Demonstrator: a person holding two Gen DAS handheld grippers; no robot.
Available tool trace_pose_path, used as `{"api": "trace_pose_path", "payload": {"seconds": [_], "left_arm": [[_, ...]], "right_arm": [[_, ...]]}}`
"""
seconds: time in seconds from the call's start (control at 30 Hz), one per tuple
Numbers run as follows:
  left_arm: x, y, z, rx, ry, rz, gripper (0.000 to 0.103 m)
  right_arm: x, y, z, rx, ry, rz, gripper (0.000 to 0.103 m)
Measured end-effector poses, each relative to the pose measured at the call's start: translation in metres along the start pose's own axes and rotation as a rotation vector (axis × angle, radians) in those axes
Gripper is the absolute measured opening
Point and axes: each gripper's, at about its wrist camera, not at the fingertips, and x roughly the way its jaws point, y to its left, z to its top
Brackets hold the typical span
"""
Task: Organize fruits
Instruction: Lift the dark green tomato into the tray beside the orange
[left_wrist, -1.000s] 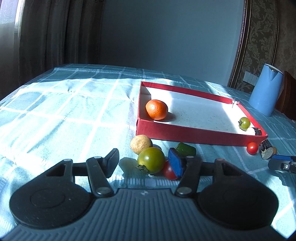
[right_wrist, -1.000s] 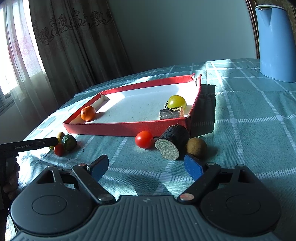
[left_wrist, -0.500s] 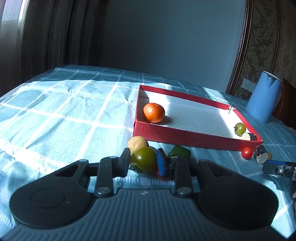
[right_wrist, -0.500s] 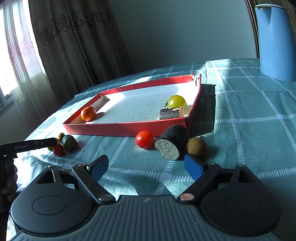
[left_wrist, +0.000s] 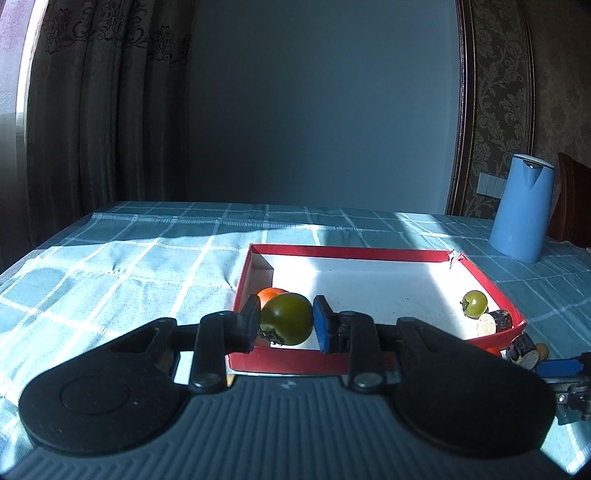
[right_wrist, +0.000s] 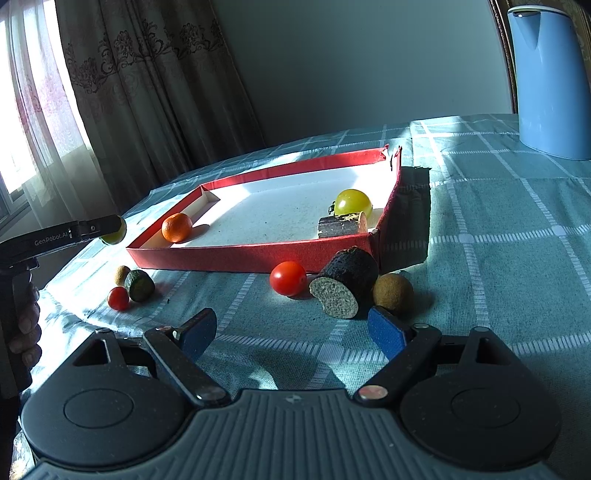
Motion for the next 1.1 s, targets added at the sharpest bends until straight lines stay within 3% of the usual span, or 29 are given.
{"api": "trace_pose_path", "payload": {"seconds": [0.3,0.37,0.43,0.63,1.03,1.1], "left_arm": [[0.038,-0.005,-0.007,0.034,0.107,0.077,0.032],[0.032,-0.004,-0.009,0.03,0.099,0.084,0.042],[0.022,-0.002,-0.012,0.008,0.082,0.08,0.063],[-0.018,0.012,-0.027,-0.029,0.031,0.081,0.088],[-0.029,0.037,-0.039,-0.104,0.023,0.083,0.096],[-0.027,0.035,-0.039,-0.093,0.033,0.092,0.097]], "right_arm": [[-0.001,-0.004,0.0,0.018,-0.001,0.017,0.09],[-0.001,-0.004,0.001,0.02,-0.002,0.019,0.09],[-0.001,-0.004,0.001,0.021,-0.003,0.02,0.09],[-0.004,-0.005,0.001,0.024,-0.021,0.022,0.09],[-0.024,0.01,-0.002,-0.118,-0.107,-0.049,0.09],[-0.026,0.014,-0.002,-0.155,-0.115,-0.08,0.083]]}}
